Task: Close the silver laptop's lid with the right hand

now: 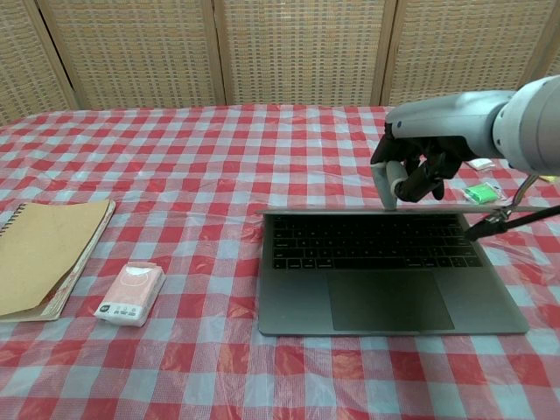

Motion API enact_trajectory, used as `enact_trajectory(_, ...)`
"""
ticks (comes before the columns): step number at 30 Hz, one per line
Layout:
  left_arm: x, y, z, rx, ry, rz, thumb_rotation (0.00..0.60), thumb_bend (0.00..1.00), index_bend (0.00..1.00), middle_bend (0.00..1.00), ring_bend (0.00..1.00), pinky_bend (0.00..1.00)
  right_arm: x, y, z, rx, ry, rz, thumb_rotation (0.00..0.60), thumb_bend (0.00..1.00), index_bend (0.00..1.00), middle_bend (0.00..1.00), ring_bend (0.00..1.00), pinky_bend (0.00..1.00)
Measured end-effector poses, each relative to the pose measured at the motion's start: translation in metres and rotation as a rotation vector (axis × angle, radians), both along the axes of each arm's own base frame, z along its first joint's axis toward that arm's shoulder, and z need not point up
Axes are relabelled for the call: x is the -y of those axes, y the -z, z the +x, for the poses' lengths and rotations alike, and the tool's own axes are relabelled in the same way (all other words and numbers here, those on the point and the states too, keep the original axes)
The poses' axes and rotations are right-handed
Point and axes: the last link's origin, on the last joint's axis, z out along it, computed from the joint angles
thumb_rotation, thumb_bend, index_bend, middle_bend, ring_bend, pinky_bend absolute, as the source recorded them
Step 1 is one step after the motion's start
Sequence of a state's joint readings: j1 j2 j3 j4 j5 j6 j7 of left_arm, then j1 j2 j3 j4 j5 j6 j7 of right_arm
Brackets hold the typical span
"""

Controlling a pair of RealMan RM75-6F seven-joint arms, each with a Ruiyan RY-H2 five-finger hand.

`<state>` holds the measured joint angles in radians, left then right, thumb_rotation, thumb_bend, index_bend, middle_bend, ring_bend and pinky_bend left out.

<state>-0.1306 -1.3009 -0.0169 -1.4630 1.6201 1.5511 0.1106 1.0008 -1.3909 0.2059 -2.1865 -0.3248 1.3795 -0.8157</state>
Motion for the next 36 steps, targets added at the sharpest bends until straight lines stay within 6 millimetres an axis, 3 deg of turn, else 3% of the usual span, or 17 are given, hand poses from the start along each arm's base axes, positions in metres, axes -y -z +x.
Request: enact_trajectory(36,0.002,0.0,0.002,-0.002,0.01,-0.002,0.6,0.12,0.0,0.0,0.0,0.0,-0.01,0.014,-0.021,0.012,0.062,0.052,0.6,1.0,0.62,0.5,0.43,0.53)
